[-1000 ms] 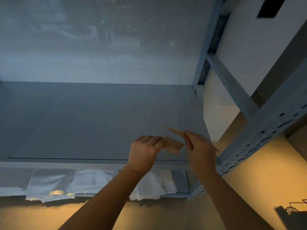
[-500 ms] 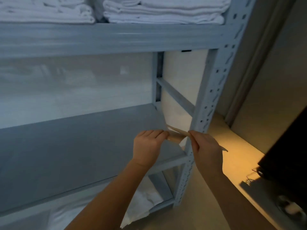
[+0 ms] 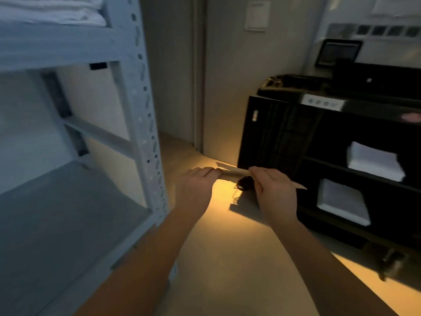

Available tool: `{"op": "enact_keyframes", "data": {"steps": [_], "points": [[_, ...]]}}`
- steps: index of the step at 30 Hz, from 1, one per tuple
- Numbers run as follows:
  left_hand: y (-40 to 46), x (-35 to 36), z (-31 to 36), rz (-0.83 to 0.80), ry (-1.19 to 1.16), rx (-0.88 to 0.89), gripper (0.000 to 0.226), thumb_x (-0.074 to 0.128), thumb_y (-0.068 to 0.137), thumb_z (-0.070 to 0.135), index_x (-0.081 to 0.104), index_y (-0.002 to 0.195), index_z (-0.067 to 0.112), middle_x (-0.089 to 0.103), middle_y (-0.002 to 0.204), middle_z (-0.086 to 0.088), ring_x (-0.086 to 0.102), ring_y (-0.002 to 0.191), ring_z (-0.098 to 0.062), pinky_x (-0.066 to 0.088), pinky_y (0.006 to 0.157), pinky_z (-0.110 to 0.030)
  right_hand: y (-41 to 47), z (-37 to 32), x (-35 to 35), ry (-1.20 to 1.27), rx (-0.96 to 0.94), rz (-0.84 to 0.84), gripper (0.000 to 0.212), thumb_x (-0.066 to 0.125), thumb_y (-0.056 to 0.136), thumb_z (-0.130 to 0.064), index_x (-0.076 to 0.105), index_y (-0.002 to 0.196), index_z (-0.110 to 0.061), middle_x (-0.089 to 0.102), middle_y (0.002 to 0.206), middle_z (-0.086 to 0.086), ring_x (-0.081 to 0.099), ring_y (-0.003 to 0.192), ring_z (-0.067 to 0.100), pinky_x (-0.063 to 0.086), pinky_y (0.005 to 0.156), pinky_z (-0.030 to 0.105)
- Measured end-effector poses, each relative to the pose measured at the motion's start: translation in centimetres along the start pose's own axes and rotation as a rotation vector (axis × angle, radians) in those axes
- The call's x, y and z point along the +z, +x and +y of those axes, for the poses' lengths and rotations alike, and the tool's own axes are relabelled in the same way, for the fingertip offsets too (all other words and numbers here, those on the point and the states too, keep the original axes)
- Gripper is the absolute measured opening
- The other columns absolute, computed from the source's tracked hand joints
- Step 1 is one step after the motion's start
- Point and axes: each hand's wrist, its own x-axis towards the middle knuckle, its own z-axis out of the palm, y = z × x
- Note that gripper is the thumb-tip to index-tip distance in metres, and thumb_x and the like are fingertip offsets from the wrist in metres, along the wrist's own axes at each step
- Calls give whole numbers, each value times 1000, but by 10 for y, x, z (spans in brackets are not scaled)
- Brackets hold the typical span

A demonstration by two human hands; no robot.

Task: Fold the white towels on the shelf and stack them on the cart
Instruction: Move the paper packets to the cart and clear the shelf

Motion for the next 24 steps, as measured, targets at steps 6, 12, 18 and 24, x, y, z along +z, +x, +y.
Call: {"op": "enact_keyframes", "data": {"steps": [6,12,18,24], "points": [[41,45,54,-7,-203,68,30,83,64,0,77,90,13,74,80,-1,67,63,-22,51,55,-25,-4,70,-24,-133,96,74,27,70,80,-6,70,106,-9,72,94,7,68,85,23,56,76,38],[85,107,99,-37,-355,116,19,76,77,9,76,97,11,75,87,-3,70,73,-23,57,65,-33,3,139,-38,-230,203,106,22,66,83,-8,70,105,-10,72,92,5,67,83,21,53,73,33],[145,185,154,24,-420,202,17,71,81,7,76,97,12,75,89,-1,70,77,-18,52,65,-28,22,233,-34,-284,263,176,21,71,82,-5,71,102,-9,72,89,6,68,79,22,55,70,33],[224,267,199,21,-444,230,17,68,84,12,75,99,11,74,91,-2,71,81,-18,55,68,-30,66,338,-26,-290,293,234,18,70,82,-6,72,100,-7,73,89,7,69,81,24,57,71,38]]}}
